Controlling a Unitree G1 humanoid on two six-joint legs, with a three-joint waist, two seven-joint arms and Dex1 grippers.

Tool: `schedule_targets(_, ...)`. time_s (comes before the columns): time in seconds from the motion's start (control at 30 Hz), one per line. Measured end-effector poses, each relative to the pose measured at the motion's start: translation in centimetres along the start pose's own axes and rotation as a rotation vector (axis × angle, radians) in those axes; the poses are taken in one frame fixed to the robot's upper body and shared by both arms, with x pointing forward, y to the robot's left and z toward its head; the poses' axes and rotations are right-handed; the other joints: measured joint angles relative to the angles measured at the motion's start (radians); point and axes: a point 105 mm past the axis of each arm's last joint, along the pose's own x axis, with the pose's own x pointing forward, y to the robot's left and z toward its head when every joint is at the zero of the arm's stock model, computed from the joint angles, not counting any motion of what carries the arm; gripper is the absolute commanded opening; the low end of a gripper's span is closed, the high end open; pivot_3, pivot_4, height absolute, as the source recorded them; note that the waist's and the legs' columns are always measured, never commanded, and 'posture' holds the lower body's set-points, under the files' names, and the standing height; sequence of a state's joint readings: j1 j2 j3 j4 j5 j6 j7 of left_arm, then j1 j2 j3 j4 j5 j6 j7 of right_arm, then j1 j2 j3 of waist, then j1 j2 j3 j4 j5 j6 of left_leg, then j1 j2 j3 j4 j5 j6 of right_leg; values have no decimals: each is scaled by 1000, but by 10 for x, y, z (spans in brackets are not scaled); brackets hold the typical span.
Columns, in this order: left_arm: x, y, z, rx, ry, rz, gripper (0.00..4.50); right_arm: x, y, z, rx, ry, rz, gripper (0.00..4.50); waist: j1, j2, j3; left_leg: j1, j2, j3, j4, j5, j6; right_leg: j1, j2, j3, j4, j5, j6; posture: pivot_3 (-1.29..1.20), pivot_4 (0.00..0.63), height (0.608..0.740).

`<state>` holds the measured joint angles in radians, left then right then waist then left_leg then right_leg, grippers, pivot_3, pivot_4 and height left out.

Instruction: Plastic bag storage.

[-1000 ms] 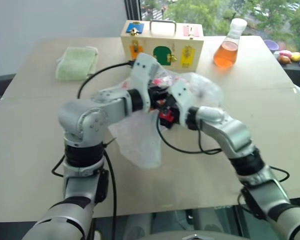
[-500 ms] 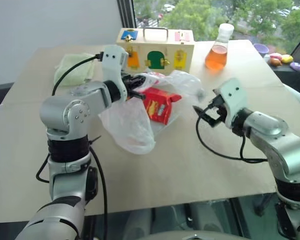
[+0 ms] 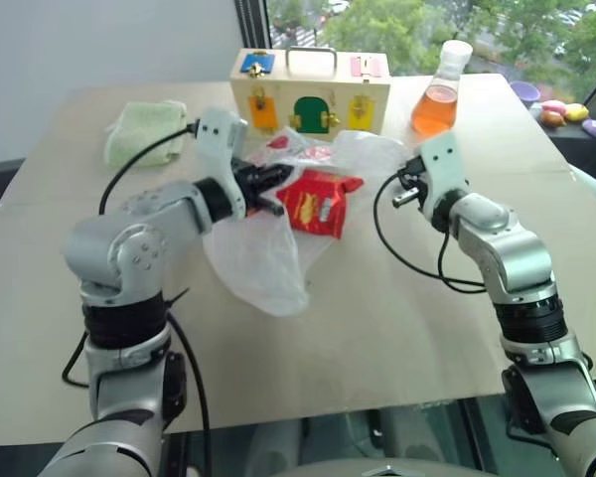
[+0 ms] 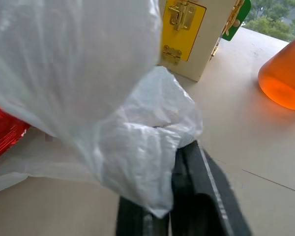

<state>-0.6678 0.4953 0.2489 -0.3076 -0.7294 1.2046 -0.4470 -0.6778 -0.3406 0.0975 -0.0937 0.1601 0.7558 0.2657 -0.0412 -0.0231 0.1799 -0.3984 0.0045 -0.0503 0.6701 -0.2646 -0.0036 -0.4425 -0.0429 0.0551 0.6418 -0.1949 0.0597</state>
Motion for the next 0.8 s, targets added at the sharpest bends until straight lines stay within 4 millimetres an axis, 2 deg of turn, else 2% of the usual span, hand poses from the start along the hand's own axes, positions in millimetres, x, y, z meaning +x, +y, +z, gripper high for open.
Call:
schedule_targets(0.03,-3,-2,0,-25,-1,-32,477,0,-1,0,0,0,-2,0,0,0,0,0,0,0,0,0,0,0,0,0,0,0,0,0,150,740)
schedule_targets(0.07,-8,-7,3,-53,-17,-82,668,0,-1,0,0,0,-1,0,0,0,0,0,0,0,0,0,0,0,0,0,0,0,0,0,150,740)
schedule_targets(0.17,-29,-19,17,-135,-88,-216,2165,-1,-3,0,3,-1,-3,0,-1,0,0,0,0,0,0,0,0,0,0,-1,1,0,0,0,150,740)
schedule_targets(0.23,-46,-23,17,-197,-86,-291,2881,-2,-4,-1,7,2,-5,0,-6,0,0,1,0,0,0,0,0,0,0,0,1,0,0,0,150,740)
schedule_targets(0.27,-57,-24,12,-224,-58,-319,2881,-2,-3,-1,8,1,-3,0,-10,0,0,1,1,0,0,0,0,0,1,0,1,0,0,0,150,740)
schedule_targets(0.3,-84,-22,-5,-294,26,-339,2881,-3,-2,-4,14,6,-2,0,-27,0,0,1,1,1,-1,0,0,-1,1,1,2,-1,-1,0,150,740)
schedule_targets(0.33,-96,-22,-13,-332,68,-345,2881,-5,-3,-7,16,14,-7,0,-30,0,0,1,1,0,-2,0,0,-2,1,2,2,-1,-1,0,150,740)
schedule_targets(0.4,-132,-28,-41,-452,203,-352,2881,-8,-7,-20,36,56,-20,0,-30,0,0,-1,1,1,-2,0,0,-4,1,1,1,-1,-2,0,150,740)
schedule_targets(0.5,-149,-48,-69,-505,340,-378,2881,-8,-2,-20,45,54,-11,0,-18,1,1,0,1,0,-2,0,0,-2,0,0,1,-1,-1,0,150,740)
schedule_targets(0.57,-150,-58,-77,-496,373,-392,2881,-9,0,-18,44,48,-5,0,-4,1,0,1,1,0,-1,0,0,-1,1,-1,1,-2,-1,0,150,740)
schedule_targets(0.67,-139,-66,-79,-445,350,-410,2881,-9,4,-16,55,44,6,0,7,1,0,6,1,-1,0,0,0,5,1,-2,1,-4,-5,0,150,740)
schedule_targets(0.77,-121,-72,-85,-394,342,-413,2881,-10,4,-17,56,49,3,0,7,1,0,8,1,-1,0,0,0,6,1,-1,1,-4,-5,0,150,740)
schedule_targets(0.8,-106,-73,-86,-355,324,-407,2881,-11,4,-18,59,56,-2,0,9,1,0,8,1,-1,0,0,0,7,1,-1,1,-3,-5,0,150,740)
